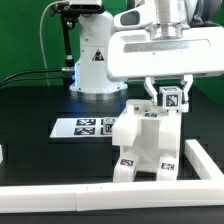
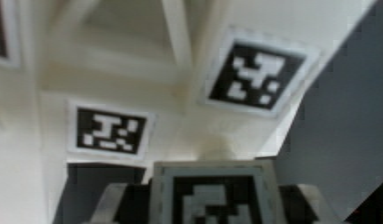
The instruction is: Assemble chair
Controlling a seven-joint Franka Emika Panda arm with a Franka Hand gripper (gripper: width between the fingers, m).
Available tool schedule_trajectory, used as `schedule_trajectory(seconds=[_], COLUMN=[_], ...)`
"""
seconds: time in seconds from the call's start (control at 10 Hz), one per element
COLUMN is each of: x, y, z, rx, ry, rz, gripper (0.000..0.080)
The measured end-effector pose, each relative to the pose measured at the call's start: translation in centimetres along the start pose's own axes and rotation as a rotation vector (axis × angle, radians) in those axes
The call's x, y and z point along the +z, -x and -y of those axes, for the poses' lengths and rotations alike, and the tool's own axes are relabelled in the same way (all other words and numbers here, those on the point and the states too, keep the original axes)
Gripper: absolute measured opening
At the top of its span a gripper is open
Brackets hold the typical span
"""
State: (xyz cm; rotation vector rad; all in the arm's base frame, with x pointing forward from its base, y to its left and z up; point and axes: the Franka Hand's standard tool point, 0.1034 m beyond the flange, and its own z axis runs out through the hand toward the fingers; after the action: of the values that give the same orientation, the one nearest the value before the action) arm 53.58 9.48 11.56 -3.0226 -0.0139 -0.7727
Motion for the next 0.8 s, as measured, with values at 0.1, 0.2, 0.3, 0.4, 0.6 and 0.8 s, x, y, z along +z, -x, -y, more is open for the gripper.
schedule_trajectory(seconds=[0.1, 0.2, 0.3, 0.4, 0.6, 0.8], x=[0.26, 0.35, 0.52, 0.76, 0.88, 0.90], y=[0.14, 0.23, 0.34, 0.50, 0.31, 0.29], z=[-0.02, -0.09, -0.15, -0.20, -0.39, -0.33], rx=[-0.001, -0.001, -0.002, -0.003, -0.007, -0.010], ry=[0.002, 0.004, 0.006, 0.008, 0.018, 0.023], rz=[0.002, 0.004, 0.004, 0.004, -0.026, -0.042], gripper=[0.0271, 0.0271, 0.0271, 0.0271, 0.0271, 0.0271])
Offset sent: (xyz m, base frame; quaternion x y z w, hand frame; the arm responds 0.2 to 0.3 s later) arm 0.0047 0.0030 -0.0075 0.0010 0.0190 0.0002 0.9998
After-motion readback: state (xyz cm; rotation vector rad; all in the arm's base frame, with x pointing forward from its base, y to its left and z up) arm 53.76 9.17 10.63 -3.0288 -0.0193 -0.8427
